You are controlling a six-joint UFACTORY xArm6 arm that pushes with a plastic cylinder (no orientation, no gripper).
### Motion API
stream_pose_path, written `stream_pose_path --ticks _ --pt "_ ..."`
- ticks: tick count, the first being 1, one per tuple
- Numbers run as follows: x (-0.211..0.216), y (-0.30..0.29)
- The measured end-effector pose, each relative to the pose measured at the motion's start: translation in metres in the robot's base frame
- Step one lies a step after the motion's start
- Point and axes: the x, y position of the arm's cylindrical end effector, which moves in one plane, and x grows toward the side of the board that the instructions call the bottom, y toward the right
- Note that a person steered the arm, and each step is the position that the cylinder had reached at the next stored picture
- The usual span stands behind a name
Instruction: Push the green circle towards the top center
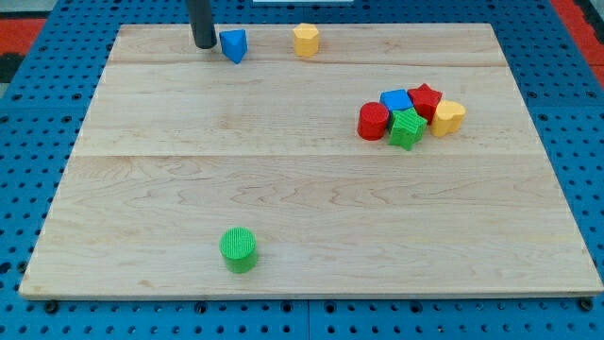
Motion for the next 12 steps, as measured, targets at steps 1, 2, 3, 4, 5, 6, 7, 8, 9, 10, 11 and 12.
stream_pose_path --ticks 1,2,3,4,5,6,7,8,9,10,11,12 --pt "0.007 0.056" --pt "0.007 0.104" --pt "0.015 0.100" --pt "0.081 0.091" --pt "0.181 0.104" --pt "0.271 0.176" --pt "0.371 0.163" --pt "0.372 0.093" --pt "0.339 0.047" --pt "0.327 0.036" --pt "0.314 0.006" --pt "0.282 0.007"
